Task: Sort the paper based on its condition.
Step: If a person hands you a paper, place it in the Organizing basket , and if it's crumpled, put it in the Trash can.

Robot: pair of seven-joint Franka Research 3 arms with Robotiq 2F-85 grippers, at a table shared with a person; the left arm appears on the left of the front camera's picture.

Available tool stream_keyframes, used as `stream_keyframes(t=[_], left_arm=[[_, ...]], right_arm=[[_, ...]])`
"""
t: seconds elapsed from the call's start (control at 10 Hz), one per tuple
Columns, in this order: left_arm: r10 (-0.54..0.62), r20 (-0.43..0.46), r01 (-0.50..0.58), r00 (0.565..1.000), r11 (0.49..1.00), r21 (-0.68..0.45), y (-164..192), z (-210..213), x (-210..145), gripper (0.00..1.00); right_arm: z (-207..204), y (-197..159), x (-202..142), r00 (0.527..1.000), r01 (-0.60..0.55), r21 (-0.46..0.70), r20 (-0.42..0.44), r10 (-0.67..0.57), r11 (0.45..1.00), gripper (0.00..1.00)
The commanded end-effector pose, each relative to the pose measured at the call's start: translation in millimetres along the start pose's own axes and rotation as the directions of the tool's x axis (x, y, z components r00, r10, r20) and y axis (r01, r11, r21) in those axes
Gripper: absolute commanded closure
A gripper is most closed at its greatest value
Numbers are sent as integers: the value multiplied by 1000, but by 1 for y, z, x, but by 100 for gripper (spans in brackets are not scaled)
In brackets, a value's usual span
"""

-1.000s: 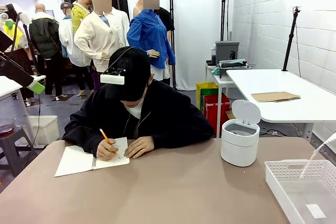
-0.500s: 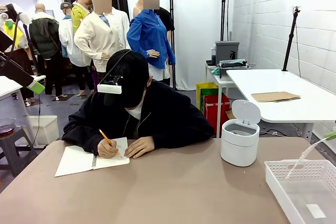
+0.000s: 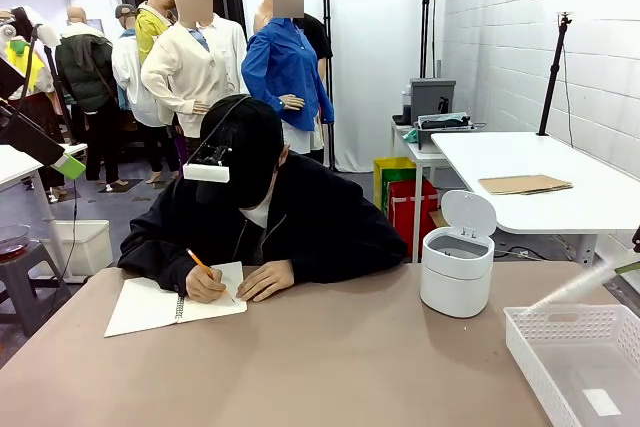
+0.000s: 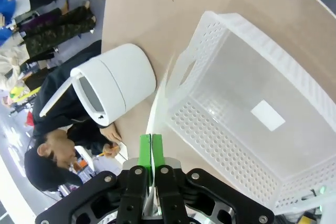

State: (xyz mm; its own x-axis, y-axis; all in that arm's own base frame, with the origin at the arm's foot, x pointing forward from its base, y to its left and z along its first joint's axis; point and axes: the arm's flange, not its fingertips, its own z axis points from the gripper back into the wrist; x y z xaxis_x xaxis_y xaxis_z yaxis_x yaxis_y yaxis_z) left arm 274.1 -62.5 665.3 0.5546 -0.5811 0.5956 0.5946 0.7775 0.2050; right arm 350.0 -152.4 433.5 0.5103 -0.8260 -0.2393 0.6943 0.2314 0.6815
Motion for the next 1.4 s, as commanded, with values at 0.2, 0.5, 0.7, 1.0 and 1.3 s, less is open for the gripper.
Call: stream_keyframes(t=[0.2,0.5,0.7,1.0,1.3], left_arm=[[-1,-6,1,1000,1000,-9,0,2,0,0],[-1,-6,1,1000,1000,-9,0,2,0,0],[-1,-6,1,1000,1000,-9,0,2,0,0],[-1,-6,1,1000,1000,-9,0,2,0,0],[-1,-6,1,1000,1000,-9,0,2,0,0]], right_arm=[[-29,-30,-11,1000,19,-14,-16,-19,1000,100],[-19,-43,-29,999,-39,-138,-32,35,990,100],[-19,-56,-39,1000,-29,-284,-17,26,958,100],[-22,-66,-47,1000,-31,-349,-18,26,937,100],[-31,-74,-48,999,-33,-383,-34,22,923,100]])
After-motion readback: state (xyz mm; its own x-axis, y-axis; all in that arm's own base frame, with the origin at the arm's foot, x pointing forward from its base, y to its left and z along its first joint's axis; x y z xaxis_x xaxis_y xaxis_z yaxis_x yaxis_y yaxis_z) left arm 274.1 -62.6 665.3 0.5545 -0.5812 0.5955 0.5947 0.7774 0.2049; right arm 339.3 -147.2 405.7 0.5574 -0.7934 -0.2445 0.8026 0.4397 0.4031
